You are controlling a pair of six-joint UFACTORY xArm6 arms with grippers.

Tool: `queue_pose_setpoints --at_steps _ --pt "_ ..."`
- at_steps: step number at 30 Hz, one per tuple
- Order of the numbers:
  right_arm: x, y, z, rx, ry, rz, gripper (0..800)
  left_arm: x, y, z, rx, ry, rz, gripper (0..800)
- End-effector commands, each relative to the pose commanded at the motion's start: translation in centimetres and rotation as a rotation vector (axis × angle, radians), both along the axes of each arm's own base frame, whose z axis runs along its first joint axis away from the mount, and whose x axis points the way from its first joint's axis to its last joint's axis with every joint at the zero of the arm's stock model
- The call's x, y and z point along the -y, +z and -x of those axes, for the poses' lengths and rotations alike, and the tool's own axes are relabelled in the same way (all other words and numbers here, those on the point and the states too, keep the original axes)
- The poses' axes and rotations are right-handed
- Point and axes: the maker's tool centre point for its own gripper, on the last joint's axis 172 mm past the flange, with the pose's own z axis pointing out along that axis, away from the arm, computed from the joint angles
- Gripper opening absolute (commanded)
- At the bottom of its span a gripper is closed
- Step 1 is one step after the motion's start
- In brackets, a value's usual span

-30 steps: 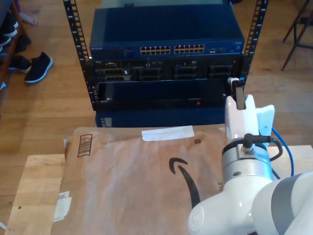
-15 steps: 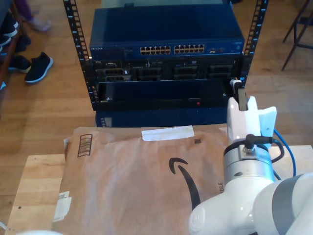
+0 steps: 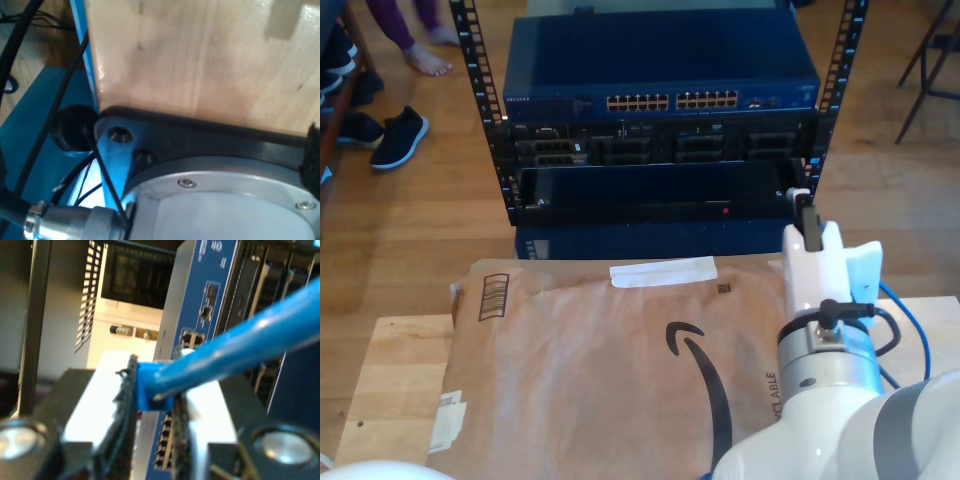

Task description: Grab the cable and plug it in

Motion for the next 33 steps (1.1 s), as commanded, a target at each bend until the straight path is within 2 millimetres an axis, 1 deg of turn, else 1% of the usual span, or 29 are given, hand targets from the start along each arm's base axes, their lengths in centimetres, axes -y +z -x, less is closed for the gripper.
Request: queue_pose_setpoints --at_steps 2,5,7,10,12,15,19,21,22,26,28,31,33 --pt "-0.7 0.5 -0.4 0.009 0.008 -0.009 0 0.0 0.0 0.0 -0.001 0.001 0.0 799" --pt "-0.6 -0.7 -0.6 -0.02 0.008 0.001 0 0.0 0.0 0.0 -0.001 0.003 0.001 799" --pt "-0.5 -1.0 -0.6 -0.032 0.009 -0.001 0 0.0 0.0 0.0 -0.001 0.003 0.0 799" --pt "0.1 -1.7 0.0 -0.046 0.01 0.015 0 0.0 0.0 0.0 0.0 0.002 0.0 799" --pt "0.4 -1.2 0.2 -0.038 0.006 0.005 0 0.0 0.0 0.0 -0.001 0.003 0.0 799" --pt "0.2 -0.5 0.1 -0.026 0.007 -0.009 0 0.0 0.0 0.0 -0.001 0.001 0.0 799" --pt "0.1 -0.6 0.1 -0.029 0.011 0.0 0 0.0 0.0 0.0 -0.001 0.003 0.0 799" --pt "0.1 -0.6 0.1 -0.034 0.014 0.037 0 0.0 0.0 0.0 -0.001 0.003 0.0 799" --pt "0.1 -0.9 0.1 -0.043 0.014 0.068 0 0.0 0.0 0.0 0.0 0.0 0.0 799" --pt "0.1 -1.7 0.2 -0.065 0.011 0.08 0 0.0 0.0 0.0 -0.001 0.003 0.001 799" --pt "-0.7 -2.3 1.0 -0.079 0.026 0.081 0 0.0 0.0 0.0 -0.001 0.003 0.0 799" --pt "-1.0 -3.5 2.1 -0.104 0.045 0.105 0 0.0 0.0 0.0 -0.001 0.001 0.0 799" --pt "-0.7 -4.4 2.6 -0.122 0.055 0.131 0 0.0 0.0 0.0 -0.001 0.001 0.0 799"
